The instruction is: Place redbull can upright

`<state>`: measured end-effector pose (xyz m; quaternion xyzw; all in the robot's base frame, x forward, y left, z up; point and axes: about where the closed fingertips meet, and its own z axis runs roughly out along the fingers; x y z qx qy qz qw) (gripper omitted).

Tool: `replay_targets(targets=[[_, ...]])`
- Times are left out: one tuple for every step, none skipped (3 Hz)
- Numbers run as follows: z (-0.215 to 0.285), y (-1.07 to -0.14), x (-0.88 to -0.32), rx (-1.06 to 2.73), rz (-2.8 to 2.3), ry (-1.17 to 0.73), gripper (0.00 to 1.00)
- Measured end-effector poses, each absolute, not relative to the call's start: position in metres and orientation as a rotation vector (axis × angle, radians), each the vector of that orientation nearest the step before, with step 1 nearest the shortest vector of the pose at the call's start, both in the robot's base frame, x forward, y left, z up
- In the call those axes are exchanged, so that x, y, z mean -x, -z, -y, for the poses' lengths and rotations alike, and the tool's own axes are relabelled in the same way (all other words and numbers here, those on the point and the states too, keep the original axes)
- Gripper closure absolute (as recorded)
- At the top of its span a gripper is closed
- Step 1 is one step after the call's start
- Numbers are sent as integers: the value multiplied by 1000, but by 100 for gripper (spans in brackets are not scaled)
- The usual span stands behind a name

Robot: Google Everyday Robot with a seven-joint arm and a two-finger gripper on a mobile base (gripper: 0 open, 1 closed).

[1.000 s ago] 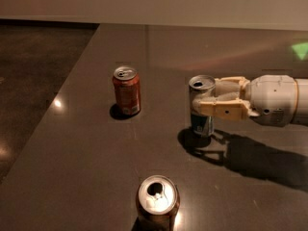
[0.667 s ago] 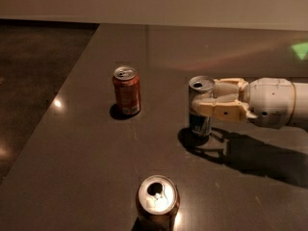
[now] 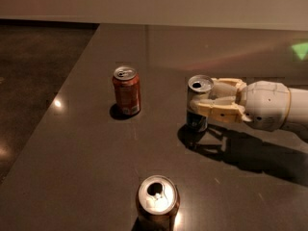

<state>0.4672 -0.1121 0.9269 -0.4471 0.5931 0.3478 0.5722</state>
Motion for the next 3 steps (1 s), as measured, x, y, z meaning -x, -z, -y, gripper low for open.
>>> replay_targets(targets=[[116,-919,-476,1013,-1410,-792,24],[118,-914,-481,987,-1424,-797,1],[117,-914,-481,988,-1424,-797,0]])
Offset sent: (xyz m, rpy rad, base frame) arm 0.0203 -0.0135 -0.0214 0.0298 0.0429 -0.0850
